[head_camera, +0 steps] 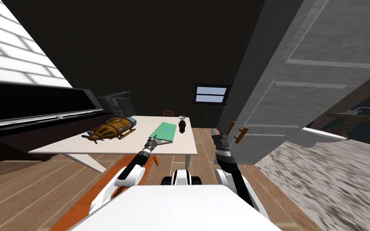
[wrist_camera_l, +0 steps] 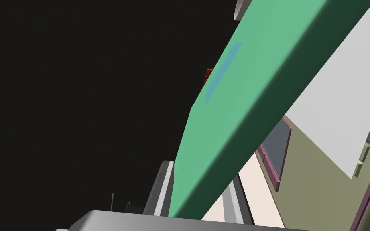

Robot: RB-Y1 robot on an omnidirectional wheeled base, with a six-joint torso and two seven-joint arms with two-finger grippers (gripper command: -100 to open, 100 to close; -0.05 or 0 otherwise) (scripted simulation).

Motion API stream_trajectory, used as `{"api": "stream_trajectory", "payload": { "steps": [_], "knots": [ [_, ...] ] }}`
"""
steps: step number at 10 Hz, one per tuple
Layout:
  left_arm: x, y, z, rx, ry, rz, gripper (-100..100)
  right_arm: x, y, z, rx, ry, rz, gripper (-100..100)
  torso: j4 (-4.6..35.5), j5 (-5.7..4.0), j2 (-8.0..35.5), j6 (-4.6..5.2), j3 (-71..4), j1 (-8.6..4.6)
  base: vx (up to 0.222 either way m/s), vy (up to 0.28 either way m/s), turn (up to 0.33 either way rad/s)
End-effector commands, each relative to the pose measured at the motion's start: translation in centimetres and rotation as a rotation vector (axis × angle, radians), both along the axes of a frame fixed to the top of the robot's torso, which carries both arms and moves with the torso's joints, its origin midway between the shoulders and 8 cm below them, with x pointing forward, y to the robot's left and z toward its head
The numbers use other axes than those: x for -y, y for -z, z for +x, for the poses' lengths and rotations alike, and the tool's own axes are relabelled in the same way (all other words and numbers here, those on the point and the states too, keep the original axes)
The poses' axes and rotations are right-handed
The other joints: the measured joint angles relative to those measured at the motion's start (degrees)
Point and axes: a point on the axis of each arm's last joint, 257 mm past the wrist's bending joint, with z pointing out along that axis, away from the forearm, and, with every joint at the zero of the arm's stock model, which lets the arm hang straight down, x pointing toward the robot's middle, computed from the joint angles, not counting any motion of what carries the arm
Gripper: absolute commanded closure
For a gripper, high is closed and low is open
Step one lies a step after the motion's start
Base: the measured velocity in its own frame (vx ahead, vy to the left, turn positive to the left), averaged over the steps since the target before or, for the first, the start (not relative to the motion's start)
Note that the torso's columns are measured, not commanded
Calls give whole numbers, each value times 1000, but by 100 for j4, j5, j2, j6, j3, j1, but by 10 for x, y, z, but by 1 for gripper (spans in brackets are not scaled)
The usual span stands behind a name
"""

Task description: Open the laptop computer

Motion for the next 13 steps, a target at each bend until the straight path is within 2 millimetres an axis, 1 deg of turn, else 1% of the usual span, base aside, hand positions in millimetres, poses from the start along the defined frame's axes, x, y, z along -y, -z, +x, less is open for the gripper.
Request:
{"api": "stream_trajectory", "payload": {
  "steps": [1,9,10,11,13],
  "knots": [
    [-2,-11,-5,1,3,0,-100,0,0,0,0,0,0,0,-2,-6,-8,-2,-5,-18,32,-12,27],
    [0,-55,-26,0,24,1,-100,0,0,0,0,0,0,0,6,-5,5,-1,5,-4,33,-15,24],
    [0,-50,-26,-4,21,-1,-100,0,0,0,0,0,0,0,7,-7,7,-2,4,-5,17,-3,7],
    [0,-50,-26,-5,22,-1,0,0,0,0,0,0,0,0,3,-3,8,0,5,-2,0,0,0],
    [0,-48,-27,-10,21,-1,0,0,0,0,0,0,0,0,5,-4,8,-1,3,-2,0,0,0]
  ]
}}
